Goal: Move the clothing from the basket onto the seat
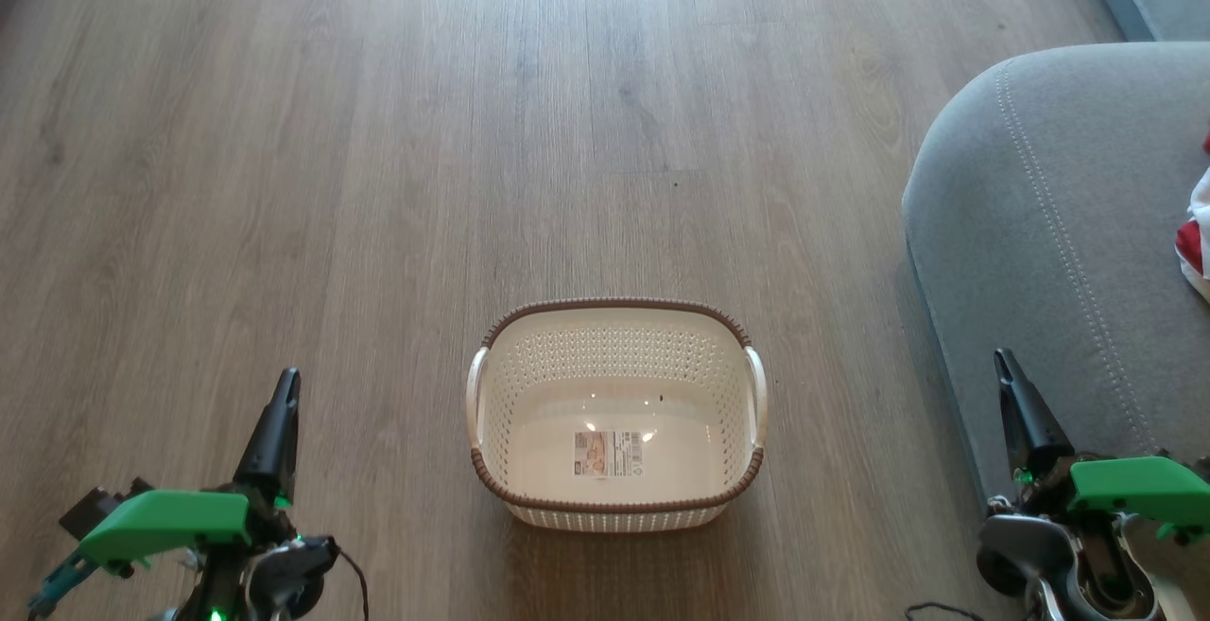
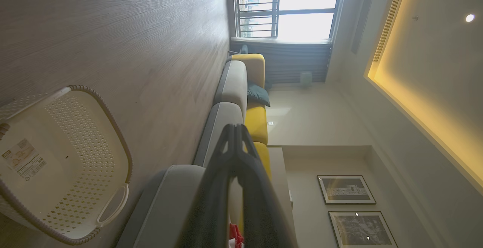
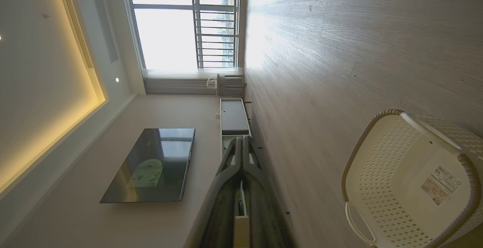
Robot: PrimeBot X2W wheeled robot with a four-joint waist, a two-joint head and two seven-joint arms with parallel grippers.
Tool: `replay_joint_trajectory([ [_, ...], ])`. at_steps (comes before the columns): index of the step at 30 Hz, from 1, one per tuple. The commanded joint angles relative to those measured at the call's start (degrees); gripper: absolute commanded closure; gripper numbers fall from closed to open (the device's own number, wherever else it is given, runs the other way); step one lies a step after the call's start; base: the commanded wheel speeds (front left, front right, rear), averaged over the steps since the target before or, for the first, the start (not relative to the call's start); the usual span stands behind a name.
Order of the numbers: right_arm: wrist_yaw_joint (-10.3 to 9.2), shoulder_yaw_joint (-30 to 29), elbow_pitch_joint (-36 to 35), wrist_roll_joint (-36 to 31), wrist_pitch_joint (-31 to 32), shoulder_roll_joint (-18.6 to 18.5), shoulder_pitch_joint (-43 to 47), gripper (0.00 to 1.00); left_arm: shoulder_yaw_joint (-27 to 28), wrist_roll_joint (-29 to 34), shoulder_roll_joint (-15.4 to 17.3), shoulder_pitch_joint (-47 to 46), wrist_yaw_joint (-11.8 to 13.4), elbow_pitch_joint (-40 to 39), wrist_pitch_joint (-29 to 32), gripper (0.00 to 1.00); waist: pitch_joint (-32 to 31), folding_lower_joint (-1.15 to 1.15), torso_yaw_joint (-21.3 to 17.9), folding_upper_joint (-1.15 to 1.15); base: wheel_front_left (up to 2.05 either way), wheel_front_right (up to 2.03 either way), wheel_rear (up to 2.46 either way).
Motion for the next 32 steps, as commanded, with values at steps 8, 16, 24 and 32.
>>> replay_joint_trajectory([
  [8, 0.0, 1.0, -2.2, 0.3, 0.3, -0.2, -3.1, 1.0, 2.0, -0.4, 0.6, -2.7, -0.1, -2.0, 0.4, 1.0, 0.0, 0.0, 0.0, 0.0, 0.0, 0.0, 0.0],
  [16, 0.0, 1.0, -2.2, 0.3, 0.3, -0.2, -3.1, 1.0, 2.0, -0.4, 0.6, -2.7, -0.1, -2.0, 0.4, 1.0, 0.0, 0.0, 0.0, 0.0, 0.0, 0.0, 0.0],
  [24, 0.0, 1.0, -2.2, 0.3, 0.3, -0.2, -3.1, 1.0, 2.0, -0.4, 0.6, -2.7, -0.1, -2.0, 0.4, 1.0, 0.0, 0.0, 0.0, 0.0, 0.0, 0.0, 0.0],
  [32, 0.0, 1.0, -2.2, 0.3, 0.3, -0.2, -3.1, 1.0, 2.0, -0.4, 0.6, -2.7, -0.1, -2.0, 0.4, 1.0, 0.0, 0.0, 0.0, 0.0, 0.0, 0.0, 0.0],
])
